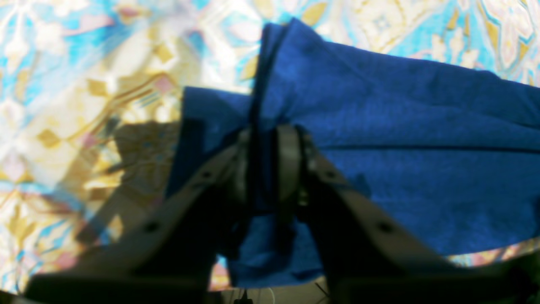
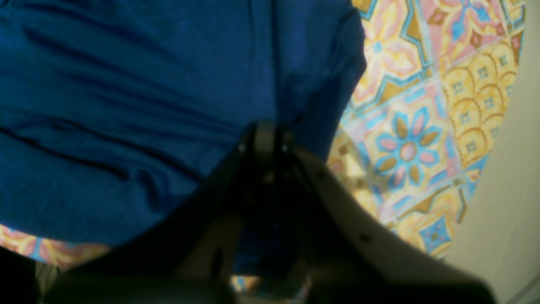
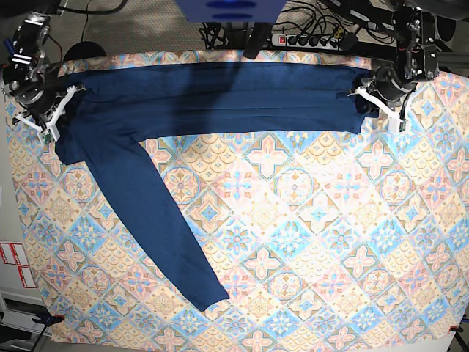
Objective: Fold the T-shirt properly
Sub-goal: 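Fold the held side edges toward the collar with both grippers, then release and regrasp the right gripper on the sleeve near the fold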
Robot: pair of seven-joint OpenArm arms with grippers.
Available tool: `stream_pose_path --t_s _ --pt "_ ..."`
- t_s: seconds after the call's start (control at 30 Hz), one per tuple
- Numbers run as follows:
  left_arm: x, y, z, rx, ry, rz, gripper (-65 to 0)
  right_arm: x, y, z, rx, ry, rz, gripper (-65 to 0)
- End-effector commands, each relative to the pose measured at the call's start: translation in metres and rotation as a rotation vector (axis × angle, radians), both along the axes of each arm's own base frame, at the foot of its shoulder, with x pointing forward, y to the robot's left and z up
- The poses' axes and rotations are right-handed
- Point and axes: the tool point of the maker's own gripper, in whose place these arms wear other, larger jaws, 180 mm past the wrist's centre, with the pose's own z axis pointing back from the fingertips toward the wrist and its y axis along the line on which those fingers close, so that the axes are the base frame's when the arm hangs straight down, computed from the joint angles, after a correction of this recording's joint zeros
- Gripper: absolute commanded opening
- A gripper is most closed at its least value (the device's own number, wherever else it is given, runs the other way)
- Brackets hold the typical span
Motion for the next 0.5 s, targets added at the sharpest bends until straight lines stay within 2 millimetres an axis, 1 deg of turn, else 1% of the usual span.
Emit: stream_pose_path --t_s 0.0,0.07,0.13,0.2,0.3,0.47 --pt "0.006 0.006 0.008 0.016 -0.029 -0.001 -50.3 0.009 -0.009 0.013 -0.020 -0.041 0.001 -63.9" --pt "0.006 0.006 0.008 0.016 -0.029 -0.001 -46.0 0.008 -0.010 0.012 -0.023 -0.031 -0.001 -63.9" --pt "0.006 0.006 0.008 0.016 -0.029 -0.001 -43.3 0.007 -0.012 0.011 -0.032 -0.010 -0.008 -63.8" --pt "0.006 0.006 0.008 0.016 -0.029 -0.001 -42.2 0.017 -0.012 0.016 -0.035 -0.028 -0.012 -63.5" --pt "0.007 0.005 0.008 0.015 -0.030 -0.001 -42.2 0.026 -0.011 0.021 -0.032 -0.053 -0.011 -60.7" --pt "0.006 0.005 0.008 0.015 -0.029 -0.001 -41.7 0.064 -0.003 0.046 -0.028 -0.156 0.001 -53.6"
